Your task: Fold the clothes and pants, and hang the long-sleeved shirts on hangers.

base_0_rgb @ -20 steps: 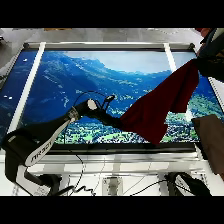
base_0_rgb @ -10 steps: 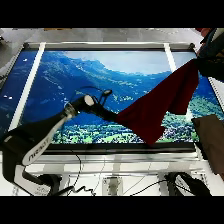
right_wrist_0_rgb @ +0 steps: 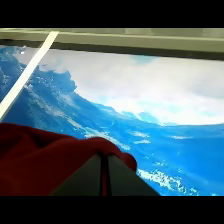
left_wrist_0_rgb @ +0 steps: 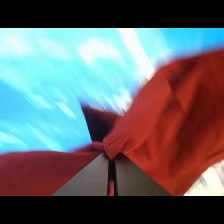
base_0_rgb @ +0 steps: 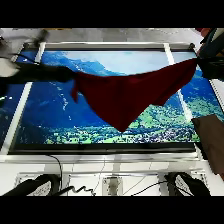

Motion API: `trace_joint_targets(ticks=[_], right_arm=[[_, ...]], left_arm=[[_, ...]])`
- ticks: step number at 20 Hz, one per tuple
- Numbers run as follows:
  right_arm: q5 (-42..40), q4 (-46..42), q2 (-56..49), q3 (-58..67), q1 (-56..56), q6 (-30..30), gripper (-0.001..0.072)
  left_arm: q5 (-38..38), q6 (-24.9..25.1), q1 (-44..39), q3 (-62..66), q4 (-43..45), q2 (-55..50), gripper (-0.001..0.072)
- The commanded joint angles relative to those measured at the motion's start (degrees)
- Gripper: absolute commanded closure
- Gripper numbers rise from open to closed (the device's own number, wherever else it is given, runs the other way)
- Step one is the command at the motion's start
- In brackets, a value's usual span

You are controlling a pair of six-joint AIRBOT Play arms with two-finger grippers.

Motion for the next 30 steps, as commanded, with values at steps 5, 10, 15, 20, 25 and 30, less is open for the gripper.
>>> trace_joint_targets(ticks=[5, 10, 15, 20, 25, 30], right_arm=[[0.3, 1.7, 8.2, 0.0, 0.0, -2.2, 0.0703], [0.8, 1.6, 14.1, 0.0, 0.0, -2.1, 0.0703], [5.0, -1.0, 12.1, -2.8, 0.0, -1.9, 0.0703], [4.7, -2.8, 6.0, -12.1, 0.0, -2.0, 0.0703], [-2.1, -2.8, -3.9, -22.6, 0.0, -2.0, 0.0703], [-16.9, -2.5, -13.6, -24.8, 0.0, -1.9, 0.0703]], left_arm=[[11.6, 0.9, 7.8, 0.9, 12.2, 23.0, 0.0693], [11.0, 0.9, 7.8, 0.9, 19.9, 28.5, 0.0693], [11.1, 0.9, 7.9, 0.8, 21.4, 22.3, 0.0693], [9.8, 0.9, 6.5, 0.8, 13.1, 2.6, 0.0693], [14.5, 2.3, 1.3, 0.8, 10.7, -17.2, 0.0693], [30.0, 3.9, -3.5, 0.8, 10.7, -24.4, 0.0693]])
